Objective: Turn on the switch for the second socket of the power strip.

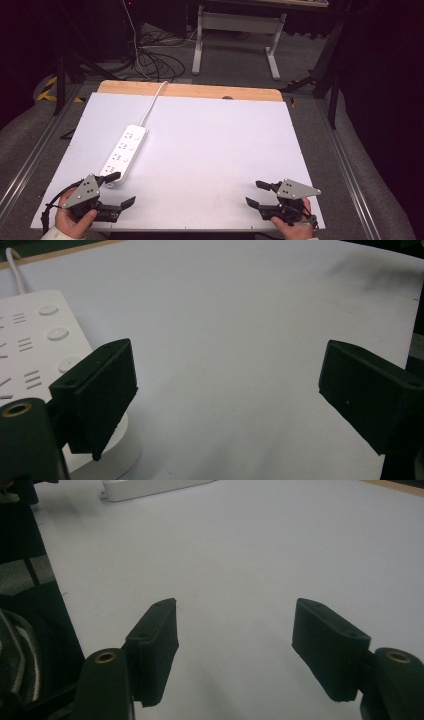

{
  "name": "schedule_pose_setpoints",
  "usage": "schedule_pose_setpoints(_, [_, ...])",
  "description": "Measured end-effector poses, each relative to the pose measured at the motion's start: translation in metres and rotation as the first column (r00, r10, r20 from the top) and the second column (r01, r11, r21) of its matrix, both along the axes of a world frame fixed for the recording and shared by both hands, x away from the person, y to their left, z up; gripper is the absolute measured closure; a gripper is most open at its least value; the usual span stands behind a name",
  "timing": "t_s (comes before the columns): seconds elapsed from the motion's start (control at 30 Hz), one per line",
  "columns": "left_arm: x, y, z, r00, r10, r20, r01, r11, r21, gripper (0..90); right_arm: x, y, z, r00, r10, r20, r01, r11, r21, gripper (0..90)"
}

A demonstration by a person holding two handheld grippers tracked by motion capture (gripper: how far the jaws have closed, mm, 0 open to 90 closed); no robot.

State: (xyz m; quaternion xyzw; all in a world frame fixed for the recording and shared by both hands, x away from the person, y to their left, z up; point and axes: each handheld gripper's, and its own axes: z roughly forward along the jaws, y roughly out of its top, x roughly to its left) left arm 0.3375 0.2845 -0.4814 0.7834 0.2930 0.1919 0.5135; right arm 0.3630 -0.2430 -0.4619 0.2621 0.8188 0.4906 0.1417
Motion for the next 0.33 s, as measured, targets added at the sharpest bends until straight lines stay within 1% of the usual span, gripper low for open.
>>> schedule_pose_setpoints(0.1, [0.0000, 0.0000, 0.0002, 1.0000, 0.004, 0.004, -0.004, 1.0000, 0.001, 9.3, 0.0001, -0.0003, -0.0002, 1.0000, -0.002, -0.002, 0.002, 1.000, 0.002, 35.4])
schedule_pose_setpoints(0.33, [0.0001, -0.0014, 0.0001, 0.9998, 0.009, -0.015, -0.009, 0.9998, -0.015, 8.0, 0.0001, -0.0008, -0.0001, 1.0000, -0.002, -0.002, 0.002, 1.000, 0.005, 35.4])
